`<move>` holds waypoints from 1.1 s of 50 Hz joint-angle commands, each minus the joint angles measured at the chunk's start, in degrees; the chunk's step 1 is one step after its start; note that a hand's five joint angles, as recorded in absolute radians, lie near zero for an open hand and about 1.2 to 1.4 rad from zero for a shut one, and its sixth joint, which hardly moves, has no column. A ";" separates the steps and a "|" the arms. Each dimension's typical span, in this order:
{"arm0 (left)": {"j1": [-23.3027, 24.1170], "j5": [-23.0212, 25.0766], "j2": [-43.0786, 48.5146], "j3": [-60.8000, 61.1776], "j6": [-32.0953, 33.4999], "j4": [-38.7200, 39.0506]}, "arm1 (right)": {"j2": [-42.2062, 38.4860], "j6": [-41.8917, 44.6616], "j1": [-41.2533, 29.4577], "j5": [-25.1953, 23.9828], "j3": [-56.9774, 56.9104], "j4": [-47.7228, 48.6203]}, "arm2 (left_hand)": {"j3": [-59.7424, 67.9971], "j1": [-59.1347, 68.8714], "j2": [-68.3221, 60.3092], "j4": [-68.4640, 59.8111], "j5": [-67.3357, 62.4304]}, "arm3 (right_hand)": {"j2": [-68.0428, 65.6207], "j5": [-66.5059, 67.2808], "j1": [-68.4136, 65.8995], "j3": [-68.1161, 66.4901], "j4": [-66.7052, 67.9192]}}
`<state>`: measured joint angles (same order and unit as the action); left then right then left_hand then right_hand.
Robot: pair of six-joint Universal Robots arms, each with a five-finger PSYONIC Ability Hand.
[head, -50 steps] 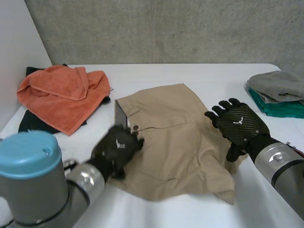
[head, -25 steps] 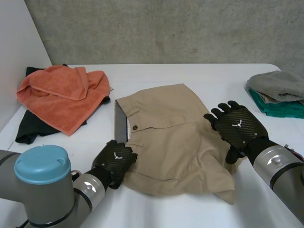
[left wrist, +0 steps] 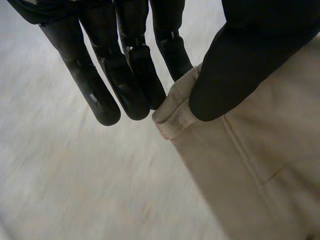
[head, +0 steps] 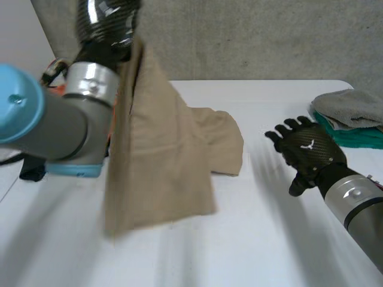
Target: Fold the laundry.
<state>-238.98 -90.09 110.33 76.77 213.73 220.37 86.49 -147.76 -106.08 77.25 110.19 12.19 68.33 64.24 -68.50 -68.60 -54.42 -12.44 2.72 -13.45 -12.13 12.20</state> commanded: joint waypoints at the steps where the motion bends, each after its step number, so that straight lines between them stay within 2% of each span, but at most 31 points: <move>1: 8.35 12.73 8.05 -5.32 -7.97 -0.65 | 0.88 -2.80 3.76 4.22 -0.76 1.17 | 11.67 15.76 -11.50 -11.40 -15.58 | 2.44 -2.72 3.45 2.13 -2.20; 6: 11.69 19.41 15.16 -2.87 -13.60 -2.75 | 1.05 -2.88 6.49 3.88 -1.03 1.26 | 11.67 15.76 -11.50 -11.40 -15.58 | 2.44 -2.72 3.45 2.13 -2.20; 7: 12.22 20.12 15.79 -2.34 -13.95 -3.28 | 1.05 -2.88 6.84 3.88 -1.03 1.26 | 7.03 11.12 -6.86 -6.76 -10.94 | 2.44 -2.72 3.45 2.13 -2.20; 9: 13.80 21.79 16.49 -1.37 -14.13 -4.07 | 1.05 -2.71 7.55 3.96 -1.03 1.35 | -14.97 -10.87 15.14 15.24 11.06 | 2.44 -2.72 3.45 2.13 -2.20; 10: 14.76 23.45 16.67 -0.67 -13.87 -4.25 | 1.05 -2.53 7.98 3.96 -1.20 1.35 | -35.87 -31.77 36.04 36.14 31.96 | 2.44 -2.72 3.45 2.13 -2.20; 12: 15.38 24.35 16.50 -0.22 -13.96 -4.25 | 1.05 -2.53 8.51 3.88 -1.38 1.35 | -43.13 -39.04 43.30 43.40 39.22 | 2.44 -2.72 3.45 2.13 -2.20; 16: 15.13 23.39 13.34 0.04 -14.22 -4.86 | 1.05 -2.18 9.31 1.69 -1.82 1.35 | -43.82 -39.72 43.99 44.09 39.91 | 2.44 -2.72 3.45 2.13 -2.20; 20: 12.23 17.33 6.93 2.50 -13.87 -6.09 | 0.96 -2.09 9.48 -4.37 -1.73 1.26 | -44.66 -40.56 44.83 44.93 40.75 | 2.44 -2.72 3.45 2.13 -2.20; 21: 10.66 14.53 4.74 4.24 -13.87 -7.40 | 0.96 -1.66 9.48 -7.52 -1.73 1.26 | -44.49 -40.40 44.66 44.76 40.58 | 2.44 -2.72 3.45 2.13 -2.20; 23: 9.59 11.88 1.92 6.10 -13.87 -9.42 | 0.88 -0.78 9.48 -10.09 -1.82 1.08 | -44.49 -40.40 44.66 44.76 40.58 | 2.44 -2.72 3.45 2.13 -2.20; 24: 8.89 9.87 -0.53 7.85 -13.96 -11.61 | 1.05 0.18 9.66 -12.97 -1.73 0.91 | -44.49 -40.40 44.66 44.76 40.58 | 1.69 -1.98 2.71 1.38 -1.46; 27: 8.18 6.95 -4.23 11.72 -13.96 -16.27 | 1.05 2.82 9.92 -16.42 -1.73 0.47 | -44.49 -40.40 44.66 44.76 40.58 | 1.51 -1.80 2.53 1.20 -1.28; 28: 7.66 4.94 -6.25 14.78 -13.96 -19.68 | 1.05 5.00 10.01 -19.04 -1.29 0.38 | -44.66 -40.56 44.83 44.93 40.75 | 0.68 -0.97 1.70 0.37 -0.45; 32: 6.43 0.19 -9.95 23.05 -13.96 -26.47 | 1.66 12.30 10.01 -24.50 0.81 -1.20 | -45.00 -40.90 45.17 45.27 41.09 | 0.17 -0.45 1.18 -0.14 0.07; 38: 2.83 -6.14 -12.33 31.40 -13.96 -29.03 | 1.67 26.79 9.92 -32.32 2.23 -8.39 | -43.32 -39.22 43.49 43.59 39.41 | 0.17 -0.45 1.18 -0.14 0.07; 45: -3.06 -5.54 -11.98 37.30 -14.05 -29.91 | -0.61 37.08 7.82 -37.07 2.23 -14.20 | -41.63 -37.54 41.80 41.90 37.72 | 0.17 -0.45 1.18 -0.14 0.07; 55: -4.91 -2.55 -8.38 37.84 -13.96 -29.65 | -11.60 50.55 0.43 -35.24 -0.32 -14.30 | -41.80 -37.70 41.97 42.07 37.89 | -1.18 0.89 -0.16 -1.49 1.41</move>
<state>-243.43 -94.05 99.20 115.03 199.69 190.42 79.84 -103.15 -102.54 40.64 111.08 -2.39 22.97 23.89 -22.94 -22.44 -12.58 -12.44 2.73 -13.46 -12.13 12.20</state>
